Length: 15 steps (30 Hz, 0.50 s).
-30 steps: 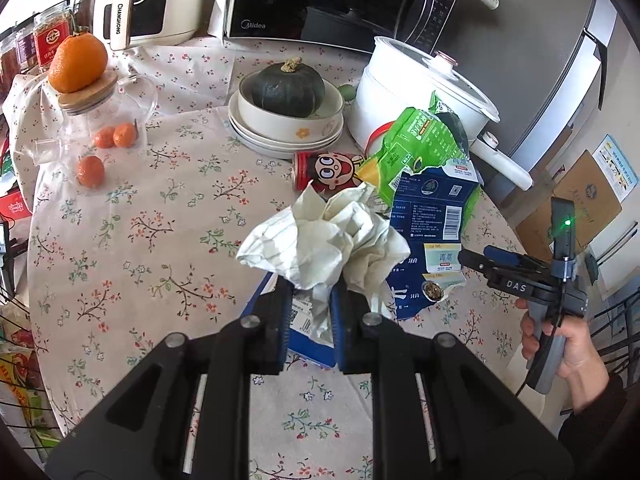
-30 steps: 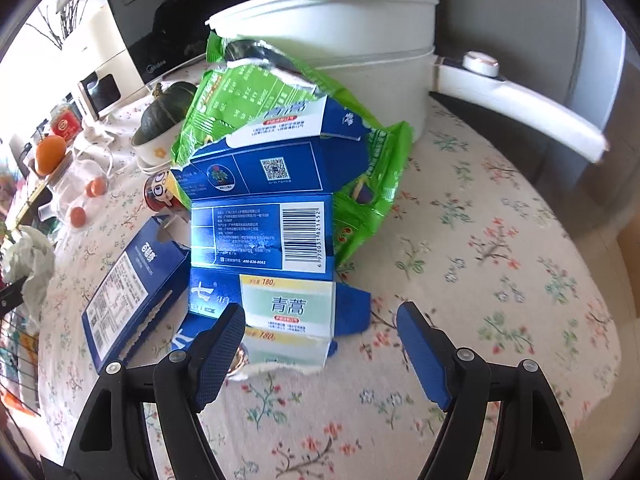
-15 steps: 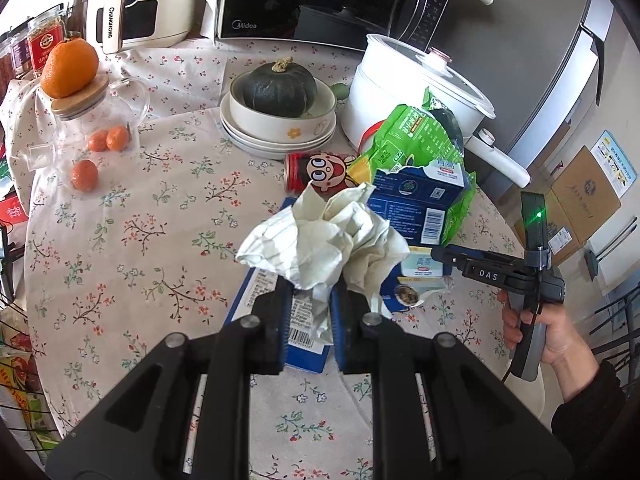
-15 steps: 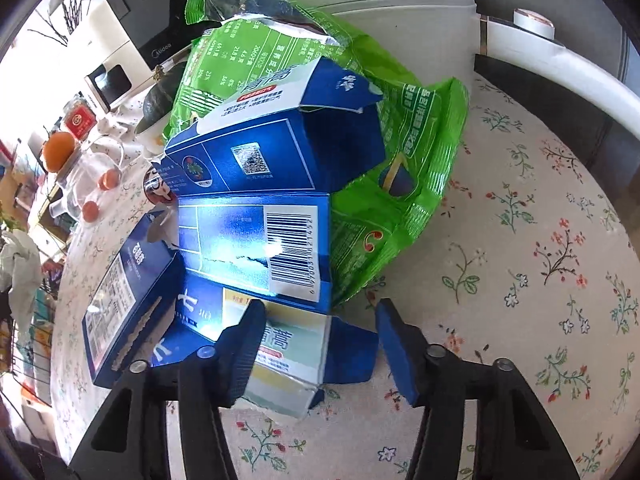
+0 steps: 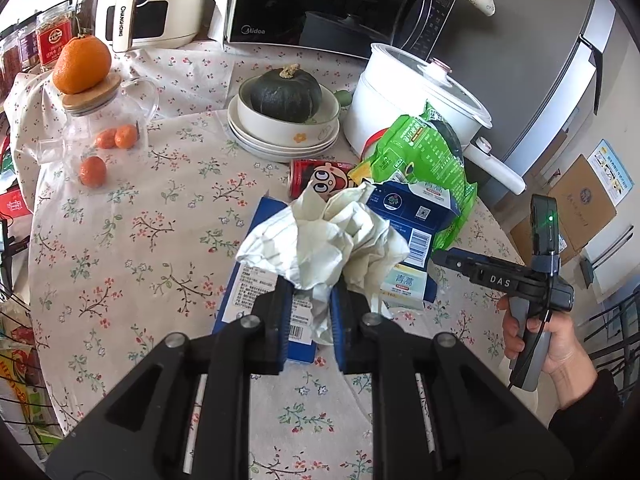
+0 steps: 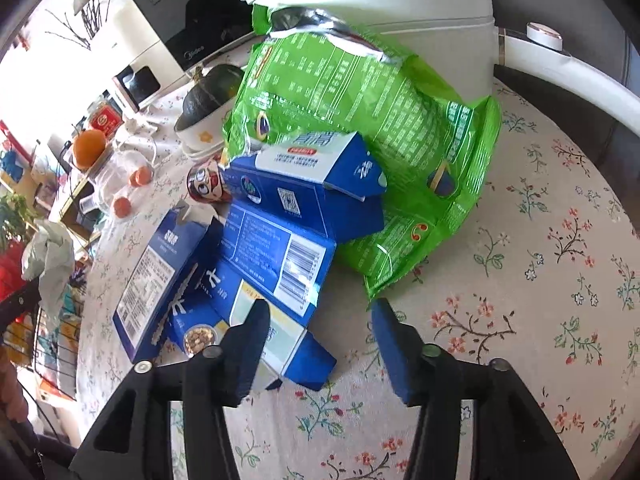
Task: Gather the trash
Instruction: 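Lower the right tool onto the blue snack box while the left tool holds the tissue, then grasp the torn blue box with the right tool while the left tool holds the tissue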
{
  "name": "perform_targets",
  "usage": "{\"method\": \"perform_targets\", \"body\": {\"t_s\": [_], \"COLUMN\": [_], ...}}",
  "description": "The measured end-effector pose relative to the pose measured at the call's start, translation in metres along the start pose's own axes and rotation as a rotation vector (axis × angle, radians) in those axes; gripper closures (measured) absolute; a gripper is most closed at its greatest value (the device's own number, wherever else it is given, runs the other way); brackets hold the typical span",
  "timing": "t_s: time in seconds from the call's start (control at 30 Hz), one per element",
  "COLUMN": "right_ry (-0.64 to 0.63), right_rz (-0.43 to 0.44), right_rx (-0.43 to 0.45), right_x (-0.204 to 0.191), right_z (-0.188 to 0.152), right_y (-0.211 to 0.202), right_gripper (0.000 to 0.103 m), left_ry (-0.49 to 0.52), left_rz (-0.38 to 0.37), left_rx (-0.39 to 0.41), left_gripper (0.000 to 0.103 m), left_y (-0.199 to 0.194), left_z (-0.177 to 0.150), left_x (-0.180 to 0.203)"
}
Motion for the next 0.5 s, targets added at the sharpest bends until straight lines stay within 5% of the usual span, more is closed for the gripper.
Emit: {"method": "perform_targets", "body": {"t_s": [0.27, 0.37, 0.5], "right_ry": [0.046, 0.063, 0.018], "right_rz": [0.075, 0.162, 0.212], "right_rx": [-0.001, -0.021, 0.009], "right_x": [0.009, 0.003, -0.016], "right_z": [0.003, 0.002, -0.002], "right_y": [0.03, 0.034, 0.016], "right_gripper": [0.046, 0.083, 0.094], "left_ry": [0.001, 0.001, 0.007], "left_rz": [0.007, 0.007, 0.001], "left_rx": [-0.01, -0.014, -0.01], "left_gripper": [0.084, 0.084, 0.084], "left_y": [0.006, 0.008, 0.005], "left_z": [0.001, 0.0, -0.001], "left_x": [-0.002, 0.0, 0.002]}}
Point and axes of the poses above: each gripper's, at about its wrist camera, not at the fingertips, and y roughly the way its jaws point, x to its right, z to its top, the point moved 5 cm from there along y, roughly the way its jaws point, and after that the axes turned 3 degrees about z, right-handed, at the moved point
